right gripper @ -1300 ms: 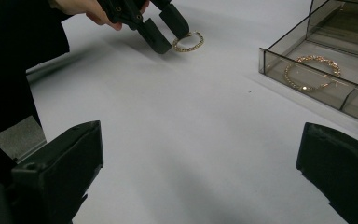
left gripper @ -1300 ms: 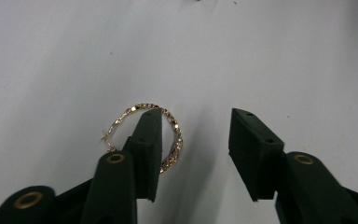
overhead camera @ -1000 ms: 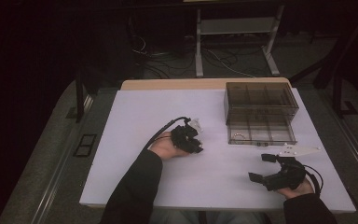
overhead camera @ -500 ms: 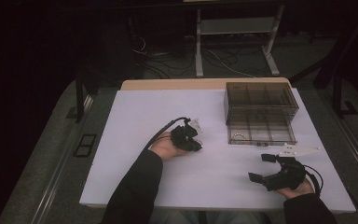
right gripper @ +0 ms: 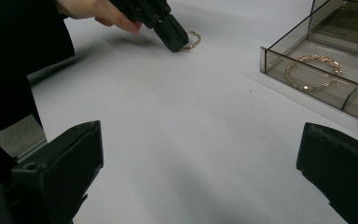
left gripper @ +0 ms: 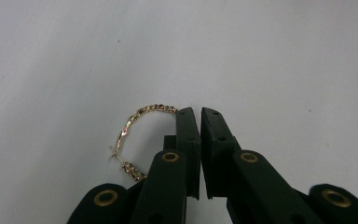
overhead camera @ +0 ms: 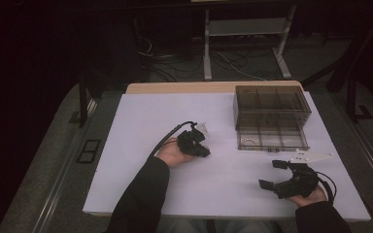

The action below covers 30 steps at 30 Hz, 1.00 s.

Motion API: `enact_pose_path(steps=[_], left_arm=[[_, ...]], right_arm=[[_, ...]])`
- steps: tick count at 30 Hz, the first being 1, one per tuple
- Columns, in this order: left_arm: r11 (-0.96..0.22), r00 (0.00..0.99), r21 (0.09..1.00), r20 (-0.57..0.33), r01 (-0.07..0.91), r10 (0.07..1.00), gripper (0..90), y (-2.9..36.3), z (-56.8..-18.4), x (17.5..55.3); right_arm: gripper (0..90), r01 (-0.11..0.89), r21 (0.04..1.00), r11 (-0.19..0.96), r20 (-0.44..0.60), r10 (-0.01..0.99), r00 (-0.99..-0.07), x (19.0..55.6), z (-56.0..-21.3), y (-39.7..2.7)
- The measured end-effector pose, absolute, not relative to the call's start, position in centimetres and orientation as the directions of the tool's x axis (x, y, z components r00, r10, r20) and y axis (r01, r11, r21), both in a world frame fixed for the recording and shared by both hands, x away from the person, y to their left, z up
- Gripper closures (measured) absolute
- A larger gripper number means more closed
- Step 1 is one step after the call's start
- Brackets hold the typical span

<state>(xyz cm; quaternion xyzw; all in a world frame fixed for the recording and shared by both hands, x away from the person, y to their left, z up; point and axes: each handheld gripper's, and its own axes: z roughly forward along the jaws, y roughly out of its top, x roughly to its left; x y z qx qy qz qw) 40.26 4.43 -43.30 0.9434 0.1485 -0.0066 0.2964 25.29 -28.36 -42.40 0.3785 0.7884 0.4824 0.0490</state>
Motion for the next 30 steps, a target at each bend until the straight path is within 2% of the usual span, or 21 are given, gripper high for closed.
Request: enact_pose_path(steps=[6,19,23,30], left_arm=[[-0.747,0.945,0.584,-0.135,0.319,0.298,86.3,4.9,-42.9,40.5],[-0.695,0.941,0.645,-0.131,0.319,0.312,86.3,5.6,-41.4,40.6],[-0.667,0.933,0.661,-0.157,0.344,0.325,86.3,5.8,-40.9,40.4],[-0.647,0.939,0.692,-0.145,0.321,0.311,86.3,5.6,-39.5,40.5]], right_arm=[[0.0,0.549,0.798,0.247,0.288,0.645,-0.708,25.3,-42.4,-28.4],[0.0,0.55,0.798,0.249,0.287,0.645,-0.709,25.3,-42.4,-28.4],[0.0,0.55,0.798,0.248,0.288,0.645,-0.708,25.3,-42.4,-28.4],[0.0,0.55,0.798,0.248,0.287,0.646,-0.708,25.3,-42.4,-28.4]])
